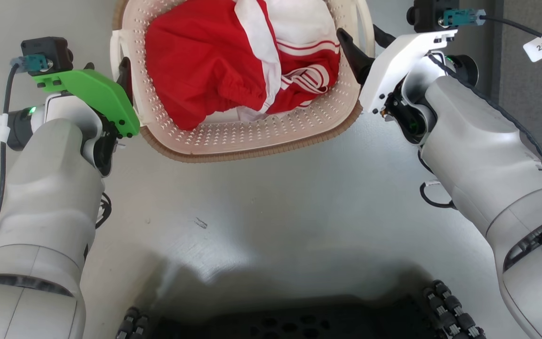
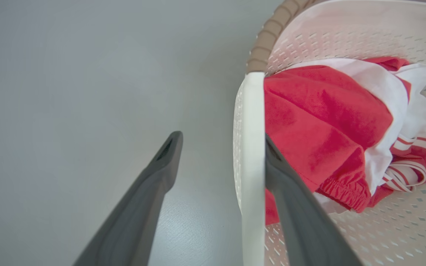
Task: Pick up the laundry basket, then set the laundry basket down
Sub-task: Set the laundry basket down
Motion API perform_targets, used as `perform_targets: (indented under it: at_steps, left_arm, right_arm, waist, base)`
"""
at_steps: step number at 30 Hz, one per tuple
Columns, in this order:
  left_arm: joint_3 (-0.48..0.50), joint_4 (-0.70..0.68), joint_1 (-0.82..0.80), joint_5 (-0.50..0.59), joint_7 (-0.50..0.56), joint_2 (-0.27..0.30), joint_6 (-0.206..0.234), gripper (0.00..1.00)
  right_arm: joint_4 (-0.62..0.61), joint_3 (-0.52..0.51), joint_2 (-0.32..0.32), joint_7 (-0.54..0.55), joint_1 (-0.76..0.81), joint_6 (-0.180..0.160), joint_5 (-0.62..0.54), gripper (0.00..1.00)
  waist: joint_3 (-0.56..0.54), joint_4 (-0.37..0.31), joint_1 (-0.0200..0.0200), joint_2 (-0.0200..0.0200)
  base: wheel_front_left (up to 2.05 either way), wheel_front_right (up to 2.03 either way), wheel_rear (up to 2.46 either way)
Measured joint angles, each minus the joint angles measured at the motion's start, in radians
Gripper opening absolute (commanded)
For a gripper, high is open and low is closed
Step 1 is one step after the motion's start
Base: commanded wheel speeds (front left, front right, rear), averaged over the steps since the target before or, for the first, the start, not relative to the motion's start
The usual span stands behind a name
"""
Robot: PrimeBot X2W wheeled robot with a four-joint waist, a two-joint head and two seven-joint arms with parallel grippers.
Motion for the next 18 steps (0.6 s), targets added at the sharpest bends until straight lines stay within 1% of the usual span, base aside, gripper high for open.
perform_targets:
  at_steps: [8, 15, 18]
  left_arm:
    - [0.001, 0.005, 0.004, -0.005, -0.019, -0.001, -0.002, 1.00]
    - [0.007, 0.010, 0.037, -0.018, -0.060, -0.003, -0.009, 1.00]
    - [-0.002, 0.013, 0.057, -0.015, -0.084, -0.002, -0.009, 1.00]
  right_arm:
    - [0.032, 0.004, 0.000, -0.010, 0.014, 0.000, 0.000, 1.00]
    - [0.070, -0.012, -0.001, -0.054, 0.021, 0.000, 0.009, 1.00]
    - [0.084, -0.012, 0.000, -0.086, 0.040, 0.000, 0.009, 1.00]
  waist:
    - [-0.041, 0.001, 0.0000, 0.0000]
    - [-0.103, 0.001, -0.0001, 0.0000]
    - [-0.148, 0.001, -0.0001, 0.0000]
  base:
    - [0.00, 0.00, 0.00]
    - [0.00, 0.00, 0.00]
    - [0.00, 0.00, 0.00]
